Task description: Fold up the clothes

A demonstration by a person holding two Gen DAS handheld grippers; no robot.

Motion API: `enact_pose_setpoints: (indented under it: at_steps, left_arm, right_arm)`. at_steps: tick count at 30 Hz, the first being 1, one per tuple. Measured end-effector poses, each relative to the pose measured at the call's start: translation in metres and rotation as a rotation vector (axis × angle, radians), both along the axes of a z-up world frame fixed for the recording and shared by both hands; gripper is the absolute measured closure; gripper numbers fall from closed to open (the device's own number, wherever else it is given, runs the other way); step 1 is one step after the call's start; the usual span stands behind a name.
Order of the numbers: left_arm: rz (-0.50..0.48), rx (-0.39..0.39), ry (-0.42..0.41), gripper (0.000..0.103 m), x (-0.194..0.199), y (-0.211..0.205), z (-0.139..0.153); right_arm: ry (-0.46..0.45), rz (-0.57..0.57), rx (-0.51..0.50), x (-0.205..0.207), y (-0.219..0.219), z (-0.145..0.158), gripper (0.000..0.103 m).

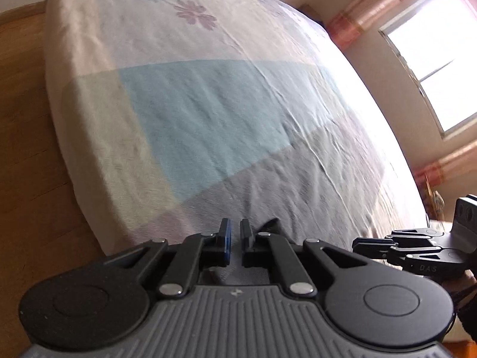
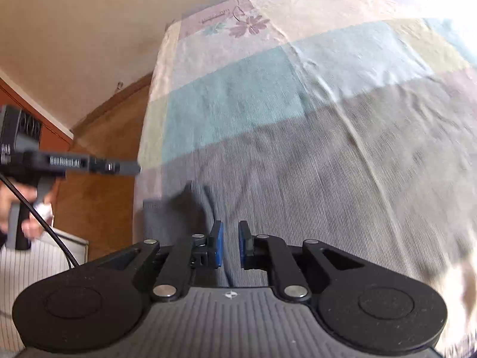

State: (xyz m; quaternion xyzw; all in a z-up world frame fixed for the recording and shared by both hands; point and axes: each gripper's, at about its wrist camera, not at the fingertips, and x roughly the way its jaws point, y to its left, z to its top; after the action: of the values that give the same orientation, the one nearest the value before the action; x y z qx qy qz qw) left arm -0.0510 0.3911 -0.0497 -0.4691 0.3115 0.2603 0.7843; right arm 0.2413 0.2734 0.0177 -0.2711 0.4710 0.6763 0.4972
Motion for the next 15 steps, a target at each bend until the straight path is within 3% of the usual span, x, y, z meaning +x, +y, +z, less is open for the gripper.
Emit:
enact_pose_setpoints:
  at_steps: [6, 10, 12, 15]
  left_arm:
    - [-0.345, -0.033, 0.039, 0.090, 0.063, -0.053, -0.013]
    - [-0.434, -0.046, 0.163, 0.089, 0.064, -0.087, -0.037]
    - [-0.460, -0.007, 0.176, 0.084, 0.061, -0.095, -0.032]
    - [-0.529, 0.043, 0.206, 0.086, 0.072, -0.105, -0.016]
  right_arm:
    - [-0.011, -0.065, -0.097, -0.013, -0.088, -0.018, 0.087]
    - [-0.060, -0.165, -0.088, -0.023, -0.113, -0.047, 0.087]
    - [-0.091, -0.237, -0.057, -0.021, -0.114, -0.054, 0.092]
    - [-0.081, -0.309, -0.001, -0.011, -0.122, -0.040, 0.086]
